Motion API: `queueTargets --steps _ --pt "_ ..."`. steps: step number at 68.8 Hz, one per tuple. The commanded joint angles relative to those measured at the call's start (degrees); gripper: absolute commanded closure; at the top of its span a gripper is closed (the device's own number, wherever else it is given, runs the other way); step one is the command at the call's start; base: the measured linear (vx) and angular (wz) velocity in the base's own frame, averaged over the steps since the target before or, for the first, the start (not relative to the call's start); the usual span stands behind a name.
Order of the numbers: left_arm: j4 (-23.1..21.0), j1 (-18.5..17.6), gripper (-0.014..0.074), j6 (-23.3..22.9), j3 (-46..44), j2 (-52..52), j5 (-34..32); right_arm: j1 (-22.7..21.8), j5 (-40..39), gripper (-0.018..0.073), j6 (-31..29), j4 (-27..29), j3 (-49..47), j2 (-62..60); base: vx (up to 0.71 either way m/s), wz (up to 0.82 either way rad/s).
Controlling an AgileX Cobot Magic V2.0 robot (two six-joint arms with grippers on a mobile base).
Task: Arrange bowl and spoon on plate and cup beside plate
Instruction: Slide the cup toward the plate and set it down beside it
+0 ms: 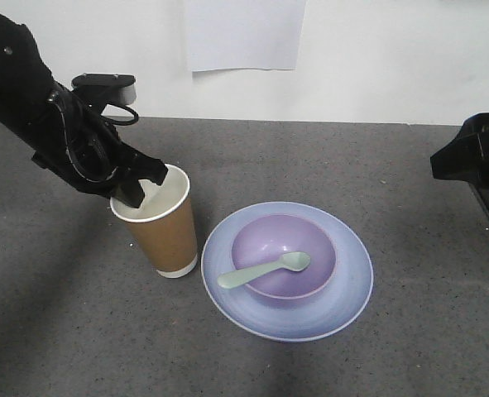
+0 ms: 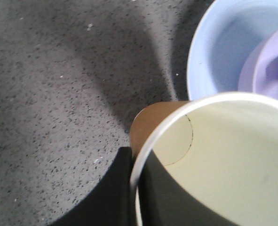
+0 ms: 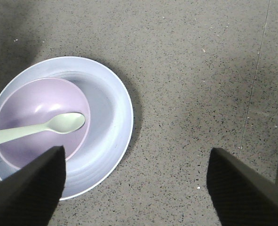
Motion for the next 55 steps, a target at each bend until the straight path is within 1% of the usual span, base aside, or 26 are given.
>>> queueTargets --steps 1,25,36,44,55 --pt "-0.1 -0.5 0.0605 0.1 -1.4 -1.4 -2.1 -0.3 -3.2 -0.0028 -0.5 0.4 -1.5 -0.9 0.00 0.00" --pt "0.2 -0.5 0.0599 0.1 -1.4 0.0 -1.6 -0.3 -3.2 -0.0028 -0.5 0.4 -1.5 -0.9 0.00 0.00" --pt "0.2 -0.5 0.0573 0.1 -1.4 0.0 -0.5 -0.3 -3.2 -0.0028 -0.5 0.4 -1.5 -0.9 0.00 0.00" --pt "0.2 -0.5 0.0505 0.1 -1.4 0.0 -0.3 -0.3 -3.2 -0.0028 -0.5 0.4 -1.5 -0.9 0.00 0.00" --pt "0.2 -0.5 0.0350 0.1 -1.4 0.0 -0.4 -0.3 -3.2 -0.0028 -0.5 0.4 -1.5 -0.9 0.00 0.00"
